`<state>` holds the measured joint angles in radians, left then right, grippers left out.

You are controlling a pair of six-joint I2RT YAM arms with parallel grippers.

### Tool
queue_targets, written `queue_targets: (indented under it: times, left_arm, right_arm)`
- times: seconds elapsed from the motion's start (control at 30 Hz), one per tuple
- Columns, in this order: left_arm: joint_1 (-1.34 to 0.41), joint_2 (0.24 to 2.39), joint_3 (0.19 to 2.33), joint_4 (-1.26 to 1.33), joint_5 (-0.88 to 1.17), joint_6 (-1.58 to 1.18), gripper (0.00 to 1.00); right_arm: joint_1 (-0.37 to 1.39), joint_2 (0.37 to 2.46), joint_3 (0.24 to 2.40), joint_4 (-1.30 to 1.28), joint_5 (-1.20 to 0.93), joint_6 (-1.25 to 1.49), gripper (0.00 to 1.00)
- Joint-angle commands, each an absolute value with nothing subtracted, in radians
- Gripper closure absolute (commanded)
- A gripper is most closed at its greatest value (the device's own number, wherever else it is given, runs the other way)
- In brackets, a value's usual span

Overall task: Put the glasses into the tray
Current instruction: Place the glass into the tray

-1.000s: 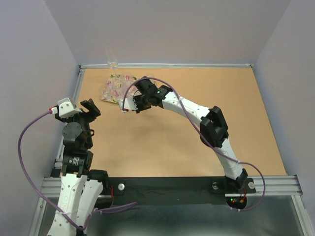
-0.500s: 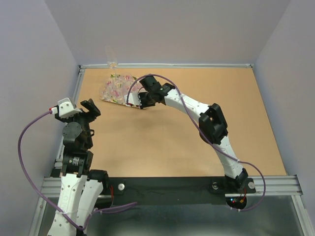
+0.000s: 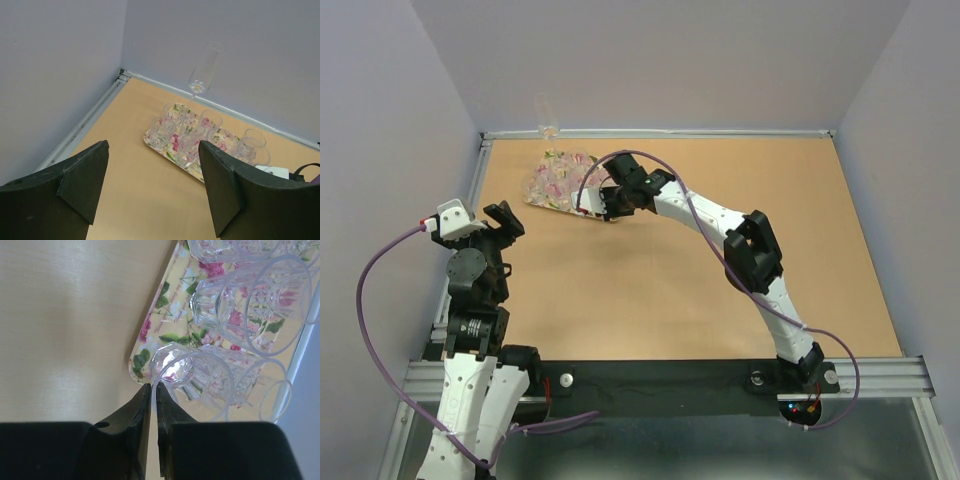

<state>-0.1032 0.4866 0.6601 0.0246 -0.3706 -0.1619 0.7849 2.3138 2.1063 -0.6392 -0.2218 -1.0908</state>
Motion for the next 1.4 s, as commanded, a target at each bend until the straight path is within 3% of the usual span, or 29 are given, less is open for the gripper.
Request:
queue_targets:
  times: [0.0,0.73,1.0,1.27,1.33,1.37]
  left_arm:
    - [-0.101,0.479,0.638,0.066,-0.38,-0.156,0.17]
    - [-0.101,0.479,0.638,0.066,-0.382,-0.153,0.17]
    - [-0.101,0.48,0.638,0.064,-0.35,-0.144,0.16]
    - [-0.101,0.489,0.638,0.064,-0.341,-0.137,0.13]
    - [-0.101,0.491,0.637,0.066,-0.342,-0.132,0.12]
    - [-0.101,0.491,0.635,0.066,-0.342,-0.132,0.12]
  right_arm:
    - [0.788,2.321,2.129,-0.581,-0.242,-1.077,0.85]
    - [0.788,2.231,2.14,-0.571,-0.282,-1.016,0.59]
    - [0.788,2.068,2.05,-0.571,-0.184,-0.934,0.33]
    - [0.781,1.927,1.931,-0.568,-0.098,-0.864,0.25]
    - [0.772,1.885,1.91,-0.565,-0.078,-0.851,0.21]
    - [0.769,1.872,1.892,-0.561,-0.078,-0.842,0.13]
